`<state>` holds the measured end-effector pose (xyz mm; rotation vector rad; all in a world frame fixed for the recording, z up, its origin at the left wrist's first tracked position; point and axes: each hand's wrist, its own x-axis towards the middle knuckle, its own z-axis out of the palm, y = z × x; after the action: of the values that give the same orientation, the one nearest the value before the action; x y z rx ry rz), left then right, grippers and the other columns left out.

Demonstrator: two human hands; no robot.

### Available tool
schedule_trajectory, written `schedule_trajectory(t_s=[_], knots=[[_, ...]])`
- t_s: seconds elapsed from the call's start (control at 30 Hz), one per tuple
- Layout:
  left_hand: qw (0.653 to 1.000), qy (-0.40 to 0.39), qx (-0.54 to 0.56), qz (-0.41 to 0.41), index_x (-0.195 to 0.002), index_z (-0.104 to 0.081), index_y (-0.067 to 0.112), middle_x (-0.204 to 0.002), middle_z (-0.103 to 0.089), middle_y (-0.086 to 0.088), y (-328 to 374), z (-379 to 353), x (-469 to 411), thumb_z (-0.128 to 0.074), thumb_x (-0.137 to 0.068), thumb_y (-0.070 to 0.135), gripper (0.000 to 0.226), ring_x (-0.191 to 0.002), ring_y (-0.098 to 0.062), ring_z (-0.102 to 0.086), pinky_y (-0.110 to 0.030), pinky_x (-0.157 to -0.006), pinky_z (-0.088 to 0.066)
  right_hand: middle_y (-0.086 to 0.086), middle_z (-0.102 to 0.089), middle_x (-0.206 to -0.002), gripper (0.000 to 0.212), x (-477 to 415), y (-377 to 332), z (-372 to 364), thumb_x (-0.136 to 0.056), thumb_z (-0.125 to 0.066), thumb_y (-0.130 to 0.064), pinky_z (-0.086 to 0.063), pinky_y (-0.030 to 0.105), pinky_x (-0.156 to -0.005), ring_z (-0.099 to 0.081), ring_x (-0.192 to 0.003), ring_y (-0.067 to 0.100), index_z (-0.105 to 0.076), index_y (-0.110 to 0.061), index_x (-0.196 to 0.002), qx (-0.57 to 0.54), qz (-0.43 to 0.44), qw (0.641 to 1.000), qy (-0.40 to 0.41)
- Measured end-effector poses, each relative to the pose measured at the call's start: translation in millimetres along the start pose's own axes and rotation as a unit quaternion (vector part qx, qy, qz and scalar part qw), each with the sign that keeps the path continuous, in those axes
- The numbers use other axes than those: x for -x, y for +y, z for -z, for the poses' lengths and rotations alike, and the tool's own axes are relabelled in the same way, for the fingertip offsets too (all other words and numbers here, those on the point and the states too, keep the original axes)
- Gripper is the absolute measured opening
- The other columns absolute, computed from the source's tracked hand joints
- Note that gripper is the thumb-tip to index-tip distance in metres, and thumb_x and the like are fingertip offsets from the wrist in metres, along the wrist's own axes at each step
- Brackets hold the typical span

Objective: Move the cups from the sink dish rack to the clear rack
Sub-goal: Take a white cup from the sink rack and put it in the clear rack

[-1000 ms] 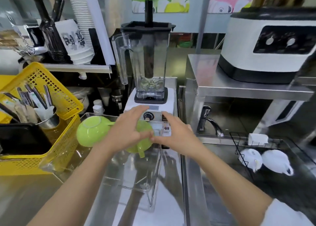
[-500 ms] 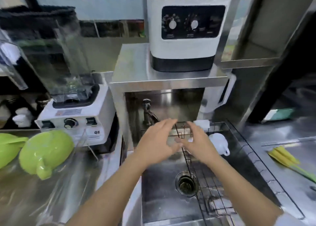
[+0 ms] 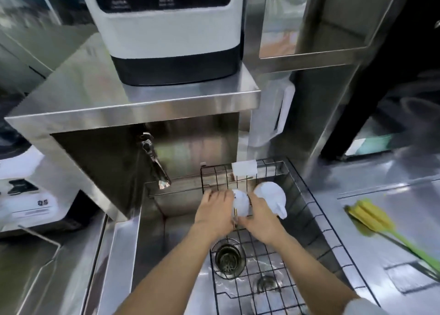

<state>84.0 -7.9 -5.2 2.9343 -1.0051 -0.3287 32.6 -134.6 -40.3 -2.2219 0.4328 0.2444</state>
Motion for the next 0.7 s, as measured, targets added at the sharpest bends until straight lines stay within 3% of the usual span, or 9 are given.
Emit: schedule_trajectory(t_s=[0.17,0.33,0.53,0.63,0.7], knots=[[0.998,-0.019,-0.05,0.023,-0.135,-0.025,0.011,-0.132,-0.048,-0.01,-1.6,-5.3,-18.3,-0.06,-0.081,0.035,0.068,-0.123,-0.027,-0.045,-0.041,-0.104,-0.023,0.004,-0.048,-0.126,0.066,-5.7,-7.5,-4.6,-0.071,-0.065,-0.036,-0.043,0.042,-0.097,-0.046,-0.116,0.022,-0.038,-0.018,-0.129,0.012,0.03,0.999,-0.002],[0.994,-0.043,-0.089,0.042,-0.142,-0.012,0.015,-0.14,-0.042,-0.007,-0.9,-12.0,-28.4,-0.056,-0.085,0.029,0.073,-0.128,-0.024,-0.042,-0.042,-0.107,-0.019,0.003,-0.053,-0.122,0.077,-16.5,-5.5,-15.5,-0.056,-0.061,-0.041,-0.048,0.05,-0.091,-0.054,-0.112,0.026,-0.034,-0.026,-0.127,-0.005,-0.005,1.0,0.012],[0.996,-0.014,-0.067,0.054,-0.121,-0.038,0.011,-0.128,-0.053,-0.007,-3.3,-13.6,-30.9,-0.064,-0.077,0.025,0.053,-0.122,-0.024,-0.046,-0.037,-0.103,-0.023,-0.003,-0.062,-0.11,0.065,-13.5,-10.4,-18.6,-0.058,-0.065,-0.036,-0.039,0.04,-0.089,-0.055,-0.107,0.026,-0.044,-0.029,-0.12,0.026,-0.021,0.998,0.046],[0.998,0.008,-0.061,0.025,-0.117,-0.04,0.01,-0.125,-0.053,-0.01,-5.9,-14.4,-26.2,-0.062,-0.076,0.023,0.048,-0.119,-0.027,-0.044,-0.036,-0.102,-0.023,-0.007,-0.064,-0.103,0.062,-10.2,-7.2,-25.6,-0.047,-0.066,-0.033,-0.044,0.043,-0.09,-0.058,-0.101,0.02,-0.049,-0.032,-0.107,-0.045,-0.019,0.996,0.075],[0.999,0.03,-0.025,0.01,-0.114,-0.04,0.01,-0.121,-0.053,-0.01,-7.6,-15.0,-23.0,-0.062,-0.075,0.025,0.047,-0.115,-0.028,-0.047,-0.036,-0.103,-0.022,-0.005,-0.063,-0.102,0.058,-5.9,-7.2,-23.3,-0.051,-0.073,-0.022,-0.046,0.035,-0.084,-0.059,-0.097,0.017,-0.051,-0.028,-0.104,-0.086,-0.001,0.993,0.079]])
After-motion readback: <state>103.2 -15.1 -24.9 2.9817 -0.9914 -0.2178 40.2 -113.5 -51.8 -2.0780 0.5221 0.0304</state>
